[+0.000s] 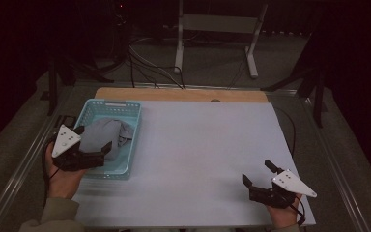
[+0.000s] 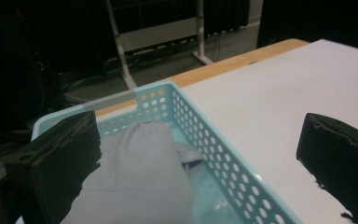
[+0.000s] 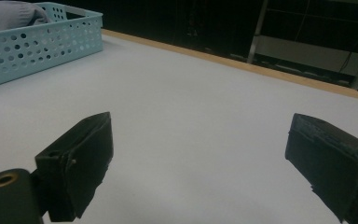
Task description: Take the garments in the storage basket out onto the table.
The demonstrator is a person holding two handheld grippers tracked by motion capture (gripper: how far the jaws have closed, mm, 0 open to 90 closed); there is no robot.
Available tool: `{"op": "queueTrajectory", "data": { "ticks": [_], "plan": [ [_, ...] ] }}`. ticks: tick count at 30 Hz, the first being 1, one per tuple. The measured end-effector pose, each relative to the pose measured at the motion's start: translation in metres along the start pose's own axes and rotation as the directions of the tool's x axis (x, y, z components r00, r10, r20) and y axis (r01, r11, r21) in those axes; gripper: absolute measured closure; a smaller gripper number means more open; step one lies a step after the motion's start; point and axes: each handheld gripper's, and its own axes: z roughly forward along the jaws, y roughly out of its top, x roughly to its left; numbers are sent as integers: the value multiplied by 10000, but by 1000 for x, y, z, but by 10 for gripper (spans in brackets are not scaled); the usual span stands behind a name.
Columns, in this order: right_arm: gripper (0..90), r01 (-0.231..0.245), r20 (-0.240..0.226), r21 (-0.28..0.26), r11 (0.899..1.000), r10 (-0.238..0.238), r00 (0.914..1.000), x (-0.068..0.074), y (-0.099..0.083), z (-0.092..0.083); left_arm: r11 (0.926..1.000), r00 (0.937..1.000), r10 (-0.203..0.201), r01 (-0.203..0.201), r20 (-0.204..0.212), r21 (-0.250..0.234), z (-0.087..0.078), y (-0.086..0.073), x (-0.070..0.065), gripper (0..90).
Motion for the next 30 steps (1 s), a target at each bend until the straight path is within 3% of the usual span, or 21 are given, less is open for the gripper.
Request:
{"op": "queueTrajectory", "data": {
  "ticks": [8,15,30],
  "plan": [
    [76,-31,30,-41,10000,31,10000,0,0,-1,9995,9993,-280,282,-230,103,8,0,13,3],
    [76,-12,11,-12,10000,12,10000,0,0,0,9995,9999,-97,101,-129,287,15,-3,18,3],
    [76,33,-37,23,10000,-33,10000,0,0,0,9958,9985,-304,342,-466,852,36,-6,33,7]
  ]
}}
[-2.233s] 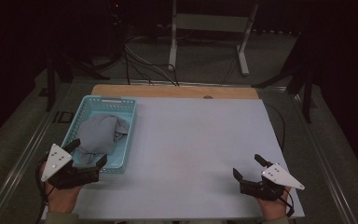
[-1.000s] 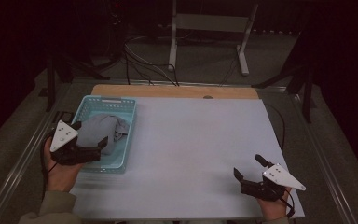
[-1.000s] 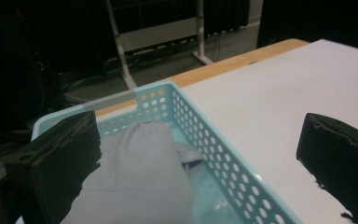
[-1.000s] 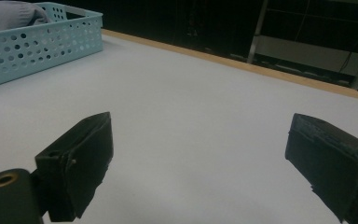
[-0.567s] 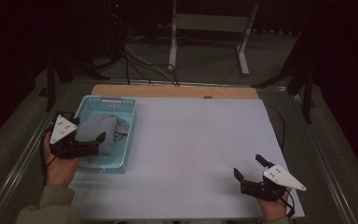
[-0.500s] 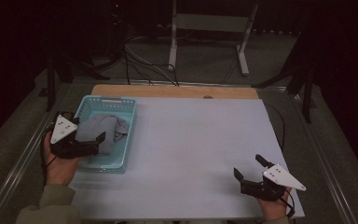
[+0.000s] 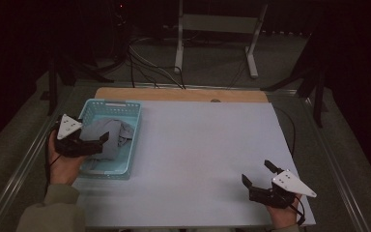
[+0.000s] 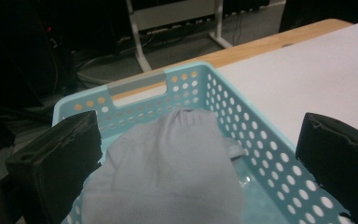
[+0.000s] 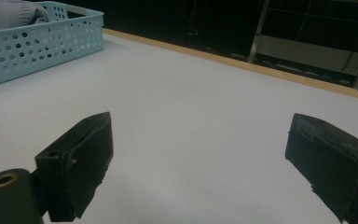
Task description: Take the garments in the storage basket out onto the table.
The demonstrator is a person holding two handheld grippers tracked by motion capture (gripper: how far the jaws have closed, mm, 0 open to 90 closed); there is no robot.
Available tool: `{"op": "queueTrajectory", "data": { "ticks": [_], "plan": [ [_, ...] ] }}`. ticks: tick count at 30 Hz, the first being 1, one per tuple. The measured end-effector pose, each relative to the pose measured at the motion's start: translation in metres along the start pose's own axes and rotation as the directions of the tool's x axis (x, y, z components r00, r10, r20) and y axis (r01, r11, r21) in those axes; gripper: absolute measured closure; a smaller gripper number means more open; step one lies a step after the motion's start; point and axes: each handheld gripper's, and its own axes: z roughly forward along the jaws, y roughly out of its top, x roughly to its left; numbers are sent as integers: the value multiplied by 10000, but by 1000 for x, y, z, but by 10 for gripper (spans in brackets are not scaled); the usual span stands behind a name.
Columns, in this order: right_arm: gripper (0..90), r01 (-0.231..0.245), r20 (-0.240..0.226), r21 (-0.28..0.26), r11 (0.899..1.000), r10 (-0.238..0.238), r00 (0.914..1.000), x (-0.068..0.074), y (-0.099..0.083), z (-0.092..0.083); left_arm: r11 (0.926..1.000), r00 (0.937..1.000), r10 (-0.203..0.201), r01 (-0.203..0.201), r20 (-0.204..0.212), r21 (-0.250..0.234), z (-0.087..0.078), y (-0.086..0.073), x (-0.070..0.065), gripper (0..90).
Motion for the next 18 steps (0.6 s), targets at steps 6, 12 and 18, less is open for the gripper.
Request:
{"op": "queueTrajectory", "data": {
  "ticks": [6,12,18],
  "plan": [
    [76,5,1,13,10000,-5,10000,0,0,0,9994,9997,-188,193,-152,301,9,0,4,7],
    [76,29,-2,20,10000,-29,10000,1,0,0,9979,9992,-353,363,-186,535,15,-2,9,20],
    [76,56,1,29,10000,-56,10000,1,0,0,9955,9982,-536,555,-276,762,21,-4,13,19]
  ]
}}
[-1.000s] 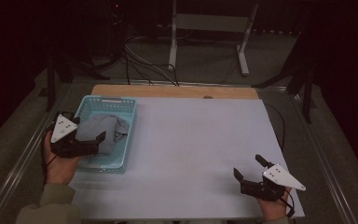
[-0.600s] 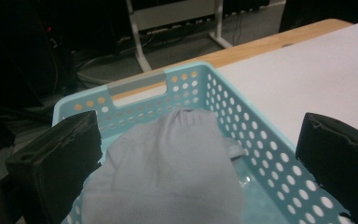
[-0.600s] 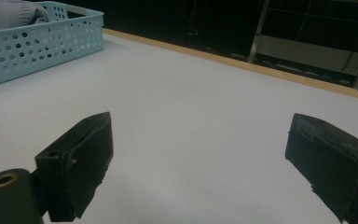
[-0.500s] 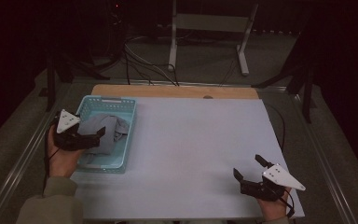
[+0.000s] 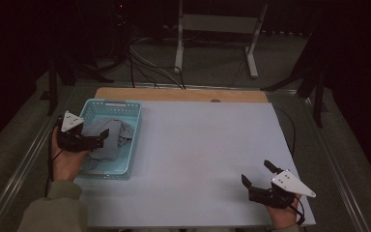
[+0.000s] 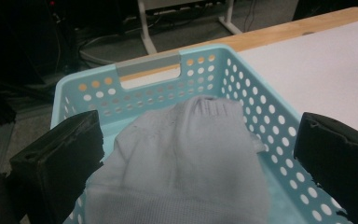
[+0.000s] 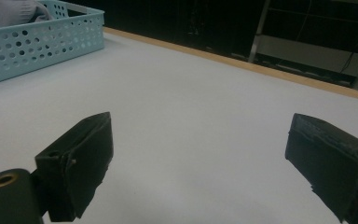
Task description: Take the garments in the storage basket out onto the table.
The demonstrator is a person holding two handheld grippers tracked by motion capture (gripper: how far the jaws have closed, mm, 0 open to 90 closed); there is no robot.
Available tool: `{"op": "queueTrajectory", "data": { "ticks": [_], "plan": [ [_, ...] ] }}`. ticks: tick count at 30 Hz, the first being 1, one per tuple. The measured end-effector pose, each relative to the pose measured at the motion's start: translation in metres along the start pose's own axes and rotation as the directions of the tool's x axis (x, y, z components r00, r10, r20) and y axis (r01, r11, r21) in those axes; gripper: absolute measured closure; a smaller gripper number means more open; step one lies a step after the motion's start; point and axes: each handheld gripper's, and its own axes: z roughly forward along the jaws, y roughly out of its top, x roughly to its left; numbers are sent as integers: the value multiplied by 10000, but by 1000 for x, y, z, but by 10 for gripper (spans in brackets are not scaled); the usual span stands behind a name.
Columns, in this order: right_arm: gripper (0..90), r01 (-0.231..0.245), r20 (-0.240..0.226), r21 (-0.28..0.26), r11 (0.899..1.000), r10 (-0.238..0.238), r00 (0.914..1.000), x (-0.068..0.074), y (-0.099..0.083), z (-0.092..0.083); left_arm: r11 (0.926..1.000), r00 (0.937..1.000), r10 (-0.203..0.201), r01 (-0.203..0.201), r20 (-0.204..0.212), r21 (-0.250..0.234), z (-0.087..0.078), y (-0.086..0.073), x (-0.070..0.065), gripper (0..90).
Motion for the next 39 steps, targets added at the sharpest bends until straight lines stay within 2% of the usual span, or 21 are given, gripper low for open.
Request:
{"op": "queueTrajectory", "data": {
  "ticks": [5,6,7,9,13,20,28,30,35,39],
  "plan": [
    [76,-17,-5,-6,10000,17,10000,0,0,0,9994,9999,-128,131,-94,305,5,0,2,15],
    [76,-9,-5,-12,10000,9,10000,0,0,0,9978,9993,-371,373,-57,540,7,-1,3,15],
    [76,-16,-7,-17,10000,16,10000,0,0,0,9978,9993,-371,373,-57,540,7,-1,3,14],
    [76,-20,-6,-19,10000,20,10000,0,0,0,9942,9983,-559,572,-167,909,11,-1,5,4],
    [76,-19,-19,0,10000,19,10000,0,0,0,9909,9981,-552,581,-274,1211,18,-3,7,2],
    [76,-15,-29,11,10000,15,10000,0,0,0,9867,9981,-489,541,-379,1530,25,-7,10,2],
    [76,37,-60,21,10000,-36,10000,0,0,0,9800,9960,-883,894,-136,1777,34,-10,13,2],
    [76,12,-54,16,10000,-12,10000,0,0,0,9777,9967,-814,784,72,1949,38,-10,11,1],
    [76,18,-58,32,10000,-18,10000,0,0,0,9752,9983,-562,513,166,2152,42,-10,8,1],
    [76,38,-50,33,10000,-37,10000,0,0,0,9699,9992,-331,267,222,2421,51,-11,3,1]
  ]
}}
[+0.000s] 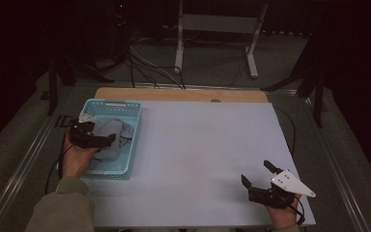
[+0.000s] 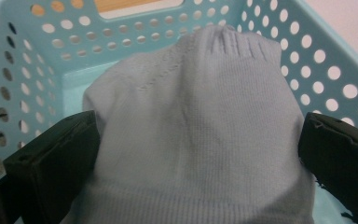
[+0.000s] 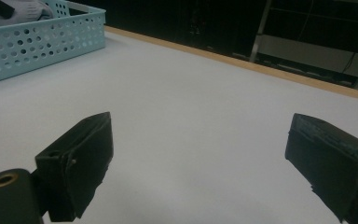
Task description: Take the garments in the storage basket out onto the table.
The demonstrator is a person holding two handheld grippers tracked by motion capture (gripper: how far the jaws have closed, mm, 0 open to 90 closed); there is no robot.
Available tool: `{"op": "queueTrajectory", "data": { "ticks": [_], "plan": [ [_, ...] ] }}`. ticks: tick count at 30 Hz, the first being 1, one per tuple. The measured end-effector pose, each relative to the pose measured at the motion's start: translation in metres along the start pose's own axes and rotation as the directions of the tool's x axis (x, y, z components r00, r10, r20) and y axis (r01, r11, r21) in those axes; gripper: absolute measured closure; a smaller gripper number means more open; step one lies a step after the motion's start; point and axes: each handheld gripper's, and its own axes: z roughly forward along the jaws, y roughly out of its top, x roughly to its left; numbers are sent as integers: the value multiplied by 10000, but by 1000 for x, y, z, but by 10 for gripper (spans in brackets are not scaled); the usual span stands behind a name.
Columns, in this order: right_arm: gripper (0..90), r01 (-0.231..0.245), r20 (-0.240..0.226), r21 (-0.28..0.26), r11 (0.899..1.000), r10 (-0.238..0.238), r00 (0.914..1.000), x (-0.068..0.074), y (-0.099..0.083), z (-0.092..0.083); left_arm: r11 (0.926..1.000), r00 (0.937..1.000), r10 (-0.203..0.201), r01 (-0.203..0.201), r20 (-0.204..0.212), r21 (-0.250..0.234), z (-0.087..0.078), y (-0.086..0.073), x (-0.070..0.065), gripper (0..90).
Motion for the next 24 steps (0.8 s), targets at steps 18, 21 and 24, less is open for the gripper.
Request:
{"op": "queueTrajectory", "data": {
  "ticks": [18,21,24],
  "plan": [
    [76,-23,49,27,10000,23,10000,0,0,0,9883,9993,365,-356,-36,1486,19,-1,-3,2],
    [76,-33,54,26,10000,33,10000,0,0,0,9872,9992,385,-371,-57,1554,19,-1,-3,2],
    [76,-23,74,37,10000,23,10000,0,0,0,9817,9961,806,-733,-351,1755,21,-2,-6,38]
  ]
}}
